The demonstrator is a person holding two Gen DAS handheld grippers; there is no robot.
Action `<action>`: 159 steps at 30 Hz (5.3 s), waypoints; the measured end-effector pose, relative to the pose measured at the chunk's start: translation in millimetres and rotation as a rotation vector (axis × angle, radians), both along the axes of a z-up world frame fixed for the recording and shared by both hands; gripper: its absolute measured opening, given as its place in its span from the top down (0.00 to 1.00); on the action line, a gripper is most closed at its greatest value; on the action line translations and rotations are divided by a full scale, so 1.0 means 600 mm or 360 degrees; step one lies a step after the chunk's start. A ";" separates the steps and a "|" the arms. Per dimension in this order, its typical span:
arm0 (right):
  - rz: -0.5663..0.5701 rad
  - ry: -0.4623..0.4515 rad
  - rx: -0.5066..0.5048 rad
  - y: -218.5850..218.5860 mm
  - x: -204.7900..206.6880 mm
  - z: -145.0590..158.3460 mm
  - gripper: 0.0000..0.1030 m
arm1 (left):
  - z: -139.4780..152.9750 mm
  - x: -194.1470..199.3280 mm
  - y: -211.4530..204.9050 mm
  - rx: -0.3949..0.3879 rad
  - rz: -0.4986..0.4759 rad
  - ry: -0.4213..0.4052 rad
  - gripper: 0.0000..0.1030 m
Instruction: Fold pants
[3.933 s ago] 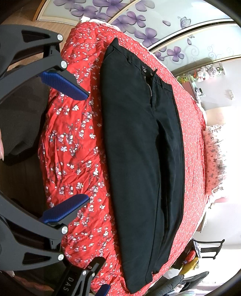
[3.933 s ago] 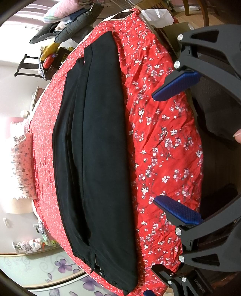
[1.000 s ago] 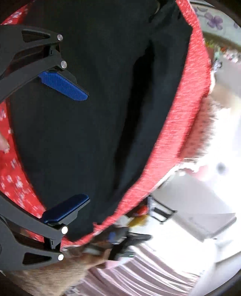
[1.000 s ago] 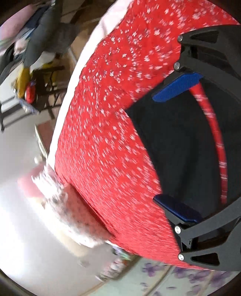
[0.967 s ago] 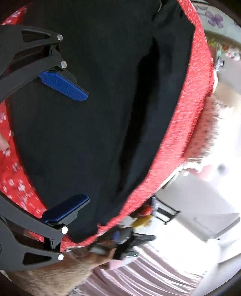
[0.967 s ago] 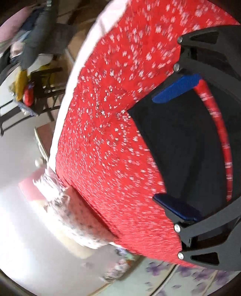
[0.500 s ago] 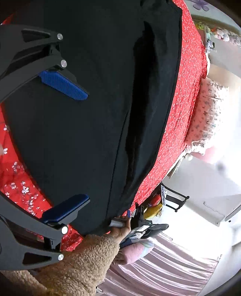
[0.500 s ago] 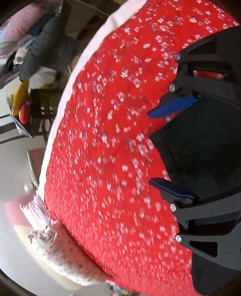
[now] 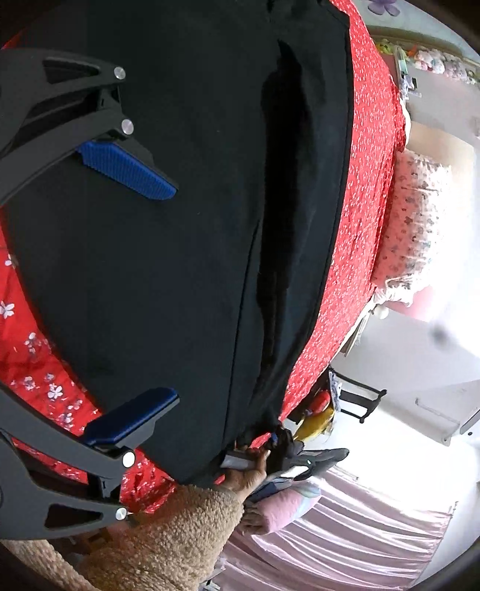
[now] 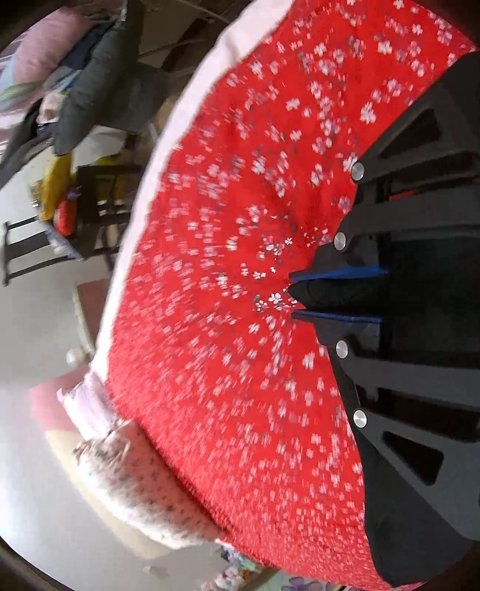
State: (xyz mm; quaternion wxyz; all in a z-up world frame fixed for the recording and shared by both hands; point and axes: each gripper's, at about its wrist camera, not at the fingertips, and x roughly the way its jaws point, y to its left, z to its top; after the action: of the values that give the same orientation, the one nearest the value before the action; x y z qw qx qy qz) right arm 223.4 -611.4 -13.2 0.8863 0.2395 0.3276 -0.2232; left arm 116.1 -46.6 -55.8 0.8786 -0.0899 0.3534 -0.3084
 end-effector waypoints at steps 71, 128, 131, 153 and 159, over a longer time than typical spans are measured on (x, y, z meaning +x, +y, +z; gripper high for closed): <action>-0.0562 -0.0404 0.0878 0.192 -0.474 -0.015 0.76 | 0.066 -0.026 0.149 -0.0287 0.0527 -0.0165 0.02; 0.0058 -0.0538 0.1326 0.381 -0.268 -0.086 0.96 | 0.033 0.567 0.263 0.0046 0.1270 0.0867 0.65; 0.0075 -0.0549 0.1294 0.381 -0.270 -0.080 0.96 | 0.023 0.557 0.279 -0.0010 0.1258 0.0905 0.92; 0.0050 -0.0667 0.0946 0.370 -0.320 -0.005 0.96 | 0.107 -0.003 0.349 -0.0347 0.1322 0.0294 0.90; 0.0035 -0.0573 0.0924 0.374 -0.340 -0.012 0.96 | 0.027 -0.029 0.355 -0.0476 0.1426 0.0341 0.81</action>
State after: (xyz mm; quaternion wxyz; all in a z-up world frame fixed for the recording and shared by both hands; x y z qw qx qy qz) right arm 19.5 -386.8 -20.4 0.8271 0.5139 0.2182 -0.0652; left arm 98.8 166.6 -39.8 0.8611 -0.3897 0.3202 0.0640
